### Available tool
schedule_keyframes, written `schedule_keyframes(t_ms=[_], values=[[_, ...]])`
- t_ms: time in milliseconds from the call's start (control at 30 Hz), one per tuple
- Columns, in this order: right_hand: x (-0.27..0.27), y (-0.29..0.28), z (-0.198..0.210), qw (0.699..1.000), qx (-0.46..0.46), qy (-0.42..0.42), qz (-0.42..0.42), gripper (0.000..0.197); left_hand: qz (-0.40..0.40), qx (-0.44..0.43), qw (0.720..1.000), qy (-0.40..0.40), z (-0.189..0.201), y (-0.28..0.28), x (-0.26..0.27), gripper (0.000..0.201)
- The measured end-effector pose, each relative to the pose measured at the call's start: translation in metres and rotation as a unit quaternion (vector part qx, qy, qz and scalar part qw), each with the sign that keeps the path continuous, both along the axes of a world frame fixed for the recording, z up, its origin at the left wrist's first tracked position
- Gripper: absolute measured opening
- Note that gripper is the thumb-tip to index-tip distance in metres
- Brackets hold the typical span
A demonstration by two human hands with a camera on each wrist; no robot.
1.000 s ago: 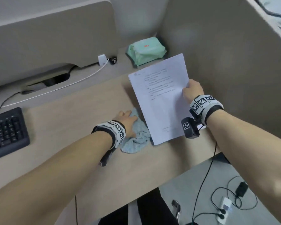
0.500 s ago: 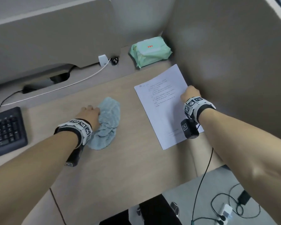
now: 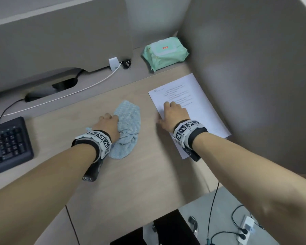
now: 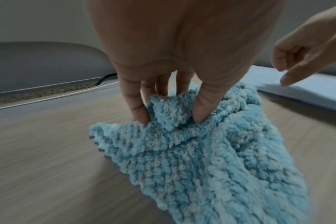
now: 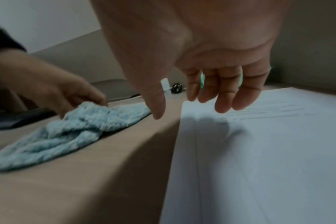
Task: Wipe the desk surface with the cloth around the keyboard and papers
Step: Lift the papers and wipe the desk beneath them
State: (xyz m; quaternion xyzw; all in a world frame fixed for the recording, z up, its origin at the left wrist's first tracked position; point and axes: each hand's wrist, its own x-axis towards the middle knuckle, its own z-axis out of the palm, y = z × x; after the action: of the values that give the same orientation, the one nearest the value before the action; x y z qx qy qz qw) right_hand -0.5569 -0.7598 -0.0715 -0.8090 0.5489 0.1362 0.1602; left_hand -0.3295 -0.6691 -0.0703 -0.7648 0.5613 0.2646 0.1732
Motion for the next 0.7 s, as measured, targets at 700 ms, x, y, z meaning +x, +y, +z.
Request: schedule_keyframes(t_ms=[700], values=[[0.032,0.01,0.016,0.983,0.111,-0.139,0.033,0.052,0.045,-0.097,0.989,0.106,0.0,-0.02,-0.004,0.022]])
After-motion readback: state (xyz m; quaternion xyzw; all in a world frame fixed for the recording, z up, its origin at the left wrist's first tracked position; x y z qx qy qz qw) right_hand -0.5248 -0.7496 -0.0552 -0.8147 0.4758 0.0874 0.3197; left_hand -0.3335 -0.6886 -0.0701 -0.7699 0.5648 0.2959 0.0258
